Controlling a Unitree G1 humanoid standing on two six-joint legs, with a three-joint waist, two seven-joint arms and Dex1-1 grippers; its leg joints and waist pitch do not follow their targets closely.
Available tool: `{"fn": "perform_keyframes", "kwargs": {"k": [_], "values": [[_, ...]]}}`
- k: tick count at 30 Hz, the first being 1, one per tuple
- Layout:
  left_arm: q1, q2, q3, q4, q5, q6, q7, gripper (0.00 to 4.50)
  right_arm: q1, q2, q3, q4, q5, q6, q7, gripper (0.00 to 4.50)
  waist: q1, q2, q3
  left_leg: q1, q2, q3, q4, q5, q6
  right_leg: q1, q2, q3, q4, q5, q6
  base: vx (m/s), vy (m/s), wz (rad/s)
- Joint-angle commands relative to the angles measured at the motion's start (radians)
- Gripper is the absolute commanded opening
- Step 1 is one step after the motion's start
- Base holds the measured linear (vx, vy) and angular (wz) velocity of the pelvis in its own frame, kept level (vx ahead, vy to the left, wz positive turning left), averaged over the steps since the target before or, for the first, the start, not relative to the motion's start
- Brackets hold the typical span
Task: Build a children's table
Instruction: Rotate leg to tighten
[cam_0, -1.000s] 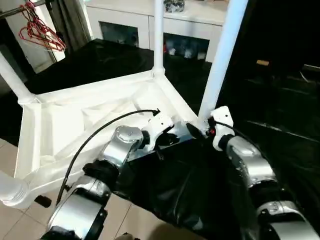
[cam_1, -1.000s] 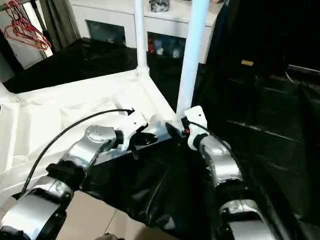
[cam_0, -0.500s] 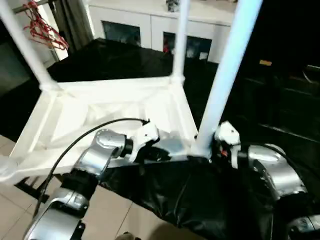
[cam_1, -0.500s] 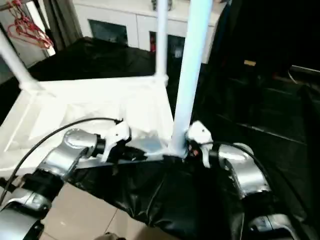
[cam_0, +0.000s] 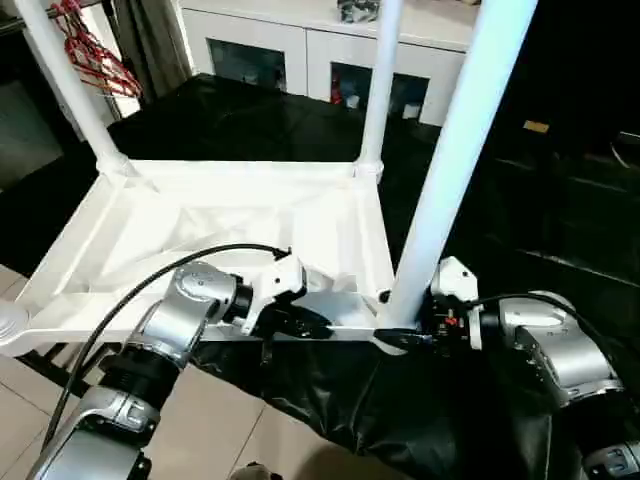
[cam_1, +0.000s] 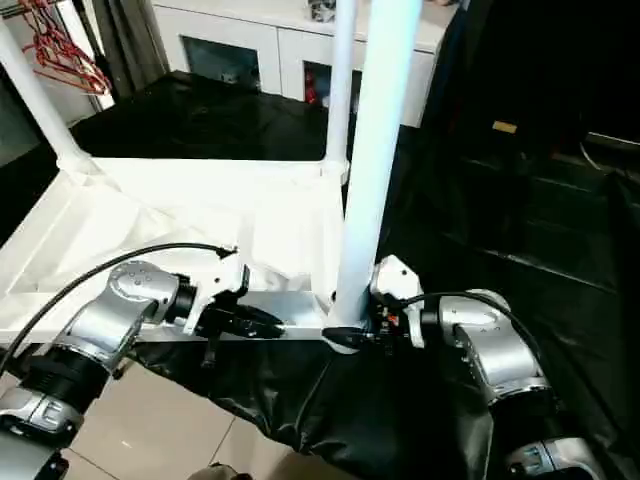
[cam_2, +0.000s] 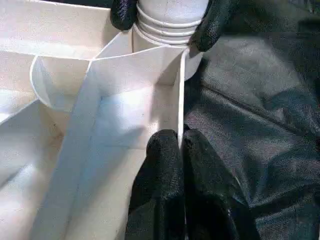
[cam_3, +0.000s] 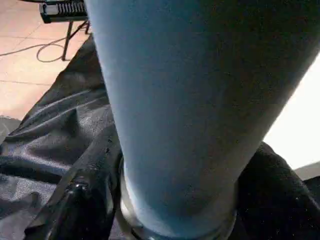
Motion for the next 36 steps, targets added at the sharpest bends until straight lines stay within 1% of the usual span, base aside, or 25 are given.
{"fn": "perform_keyframes", "kwargs": {"k": [1,3,5,6,7,9,10,12,13,15,16,17,19,20,21,22,24,25,26,27,28,29,32,34,36], "values": [[-0.014,-0.034,-0.003,-0.049,-0.049,-0.013,0.0,0.0,0.008,0.013,0.054,-0.034,0.006,0.014,0.037,2.72,-0.001,-0.02,-0.062,0.019,0.068,-0.028,-0.071,-0.151,0.082,0.046,-0.074,0.05,-0.068,-0.164,-0.236,0.0,0.0,0.0],[-0.016,-0.041,0.0,-0.041,-0.045,-0.013,0.018,0.0,0.012,0.019,0.05,-0.035,0.006,0.021,0.024,2.68,-0.001,-0.021,-0.063,0.018,0.068,-0.028,-0.07,-0.14,0.086,0.046,-0.074,0.049,-0.067,-0.151,-0.237,0.0,0.0,0.0],[-0.041,-0.072,0.015,0.011,-0.016,-0.02,0.112,0.0,0.006,0.065,0.02,0.005,-0.007,0.035,-0.087,2.67,-0.002,-0.02,-0.062,0.019,0.069,-0.029,-0.07,-0.141,0.085,0.044,-0.073,0.049,-0.067,-0.152,-0.238,0.0,0.0,0.0],[-0.046,-0.077,0.018,0.021,-0.01,-0.021,0.13,0.0,0.004,0.074,0.015,0.014,-0.012,0.036,-0.11,2.67,-0.003,-0.022,-0.061,0.019,0.068,-0.029,-0.071,-0.145,0.081,0.044,-0.072,0.049,-0.069,-0.159,-0.236,0.0,0.0,0.0],[-0.054,-0.086,0.022,0.036,-0.002,-0.022,0.155,0.0,0.001,0.087,0.008,0.027,-0.021,0.039,-0.145,2.67,-0.006,-0.023,-0.061,0.019,0.066,-0.031,-0.072,-0.157,0.064,0.047,-0.077,0.049,-0.073,-0.195,-0.227,0.0,0.0,0.0],[-0.065,-0.097,0.027,0.056,0.007,-0.021,0.191,0.0,-0.008,0.104,0.002,0.053,-0.043,0.038,-0.206,2.67,-0.01,-0.021,-0.06,0.022,0.065,-0.031,-0.074,-0.173,0.052,0.044,-0.074,0.05,-0.076,-0.213,-0.221,0.0,0.0,0.0],[-0.082,-0.116,0.035,0.086,0.016,-0.023,0.24,0.0,-0.022,0.127,-0.006,0.092,-0.073,0.025,-0.287,2.67,-0.012,-0.022,-0.06,0.021,0.065,-0.032,-0.075,-0.174,0.049,0.045,-0.075,0.05,-0.076,-0.214,-0.219,0.0,0.0,0.0],[-0.126,-0.168,0.051,0.156,0.038,-0.026,0.362,0.0,-0.065,0.195,-0.043,0.188,-0.11,0.031,-0.488,2.66,-0.02,-0.02,-0.057,0.021,0.06,-0.032,-0.077,-0.192,0.032,0.043,-0.074,0.049,-0.08,-0.247,-0.215,0.0,0.0,0.0],[-0.145,-0.193,0.055,0.182,0.045,-0.022,0.409,0.0,-0.085,0.228,-0.06,0.228,-0.121,0.026,-0.581,2.66,-0.025,-0.021,-0.058,0.027,0.06,-0.036,-0.079,-0.223,0.005,0.044,-0.078,0.049,-0.087,-0.303,-0.201,0.0,0.0,0.0],[-0.162,-0.214,0.057,0.205,0.053,-0.018,0.457,0.0,-0.103,0.255,-0.073,0.258,-0.13,0.029,-0.658,2.66,-0.03,-0.018,-0.059,0.027,0.06,-0.035,-0.08,-0.222,0.001,0.041,-0.076,0.051,-0.087,-0.284,-0.198,0.0,0.0,0.0],[-0.19,-0.253,0.066,0.243,0.058,-0.01,0.523,0.0,-0.138,0.302,-0.092,0.309,-0.146,0.044,-0.786,2.66,-0.032,-0.017,-0.059,0.026,0.059,-0.035,-0.08,-0.219,0.001,0.042,-0.074,0.051,-0.086,-0.273,-0.199,0.0,0.0,0.0],[-0.203,-0.271,0.07,0.26,0.061,-0.009,0.556,0.0,-0.156,0.324,-0.103,0.335,-0.15,0.046,-0.842,2.66,-0.033,-0.013,-0.061,0.028,0.06,-0.035,-0.081,-0.202,-0.002,0.041,-0.073,0.051,-0.082,-0.233,-0.206,0.0,0.0,0.0],[-0.228,-0.308,0.074,0.292,0.064,-0.015,0.606,0.0,-0.192,0.371,-0.129,0.386,-0.138,0.021,-0.904,2.66,-0.03,-0.015,-0.067,0.026,0.058,-0.032,-0.075,-0.17,0.015,0.045,-0.074,0.052,-0.076,-0.157,-0.222,0.0,0.0,0.0],[-0.228,-0.308,0.074,0.292,0.064,-0.015,0.606,0.0,-0.192,0.372,-0.129,0.386,-0.138,0.02,-0.904,2.66,-0.028,-0.013,-0.067,0.026,0.058,-0.031,-0.074,-0.161,0.022,0.046,-0.074,0.052,-0.074,-0.135,-0.226,0.0,0.0,0.0],[-0.232,-0.315,0.072,0.295,0.063,-0.019,0.602,0.0,-0.201,0.383,-0.136,0.394,-0.125,0.008,-0.894,2.66,-0.025,-0.015,-0.071,0.023,0.057,-0.03,-0.071,-0.13,0.041,0.051,-0.073,0.051,-0.066,-0.076,-0.235,0.0,0.0,0.0],[-0.234,-0.323,0.069,0.297,0.063,-0.031,0.584,0.0,-0.214,0.398,-0.149,0.407,-0.113,-0.003,-0.883,3.36,-0.023,-0.015,-0.074,0.021,0.056,-0.029,-0.066,-0.099,0.065,0.052,-0.073,0.05,-0.06,-0.02,-0.247,0.0,0.0,0.0],[-0.228,-0.321,0.065,0.285,0.058,-0.043,0.557,0.0,-0.22,0.396,-0.145,0.409,-0.114,-0.004,-0.87,3.36,-0.023,-0.015,-0.072,0.019,0.056,-0.029,-0.065,-0.085,0.084,0.053,-0.073,0.049,-0.058,0.002,-0.255,0.0,0.0,0.0],[-0.224,-0.319,0.063,0.279,0.055,-0.048,0.546,0.0,-0.221,0.393,-0.14,0.408,-0.118,-0.007,-0.864,3.39,-0.022,-0.015,-0.07,0.018,0.057,-0.028,-0.067,-0.099,0.094,0.054,-0.075,0.048,-0.062,-0.025,-0.256,0.0,0.0,0.0],[-0.214,-0.31,0.059,0.265,0.048,-0.059,0.517,0.0,-0.222,0.385,-0.134,0.407,-0.128,-0.022,-0.868,3.48,-0.022,-0.015,-0.069,0.019,0.058,-0.028,-0.067,-0.11,0.092,0.053,-0.075,0.048,-0.064,-0.042,-0.255,0.0,0.0,0.0],[-0.213,-0.309,0.059,0.264,0.047,-0.061,0.514,0.0,-0.222,0.384,-0.134,0.408,-0.13,-0.025,-0.869,3.64,-0.024,-0.014,-0.067,0.021,0.059,-0.029,-0.07,-0.134,0.083,0.052,-0.075,0.048,-0.068,-0.078,-0.25,0.0,0.0,0.0],[-0.199,-0.292,0.052,0.249,0.043,-0.075,0.479,0.0,-0.224,0.367,-0.124,0.411,-0.142,-0.054,-0.856,3.83,-0.025,-0.017,-0.067,0.021,0.059,-0.03,-0.071,-0.148,0.074,0.052,-0.076,0.048,-0.07,-0.104,-0.246,0.0,0.0,0.0],[-0.195,-0.288,0.052,0.244,0.04,-0.076,0.47,0.0,-0.224,0.362,-0.122,0.41,-0.142,-0.058,-0.848,3.83,-0.025,-0.016,-0.067,0.021,0.06,-0.03,-0.071,-0.152,0.071,0.052,-0.077,0.048,-0.071,-0.112,-0.243,0.0,0.0,0.0],[-0.171,-0.26,0.051,0.212,0.025,-0.079,0.419,0.0,-0.221,0.327,-0.113,0.401,-0.143,-0.092,-0.764,3.83,-0.027,-0.017,-0.067,0.02,0.062,-0.029,-0.07,-0.142,0.077,0.053,-0.076,0.049,-0.067,-0.095,-0.246,0.0,0.0,0.0],[-0.156,-0.242,0.05,0.192,0.014,-0.082,0.384,0.0,-0.209,0.299,-0.096,0.374,-0.138,-0.101,-0.688,3.83,-0.025,-0.018,-0.068,0.017,0.06,-0.028,-0.067,-0.13,0.089,0.055,-0.076,0.049,-0.066,-0.08,-0.251,0.0,0.0,0.0],[-0.139,-0.215,0.045,0.166,0.006,-0.082,0.338,0.0,-0.186,0.259,-0.073,0.323,-0.121,-0.107,-0.566,3.83,-0.023,-0.018,-0.066,0.015,0.061,-0.028,-0.068,-0.133,0.099,0.056,-0.076,0.048,-0.066,-0.089,-0.248,0.0,0.0,0.0]]}}
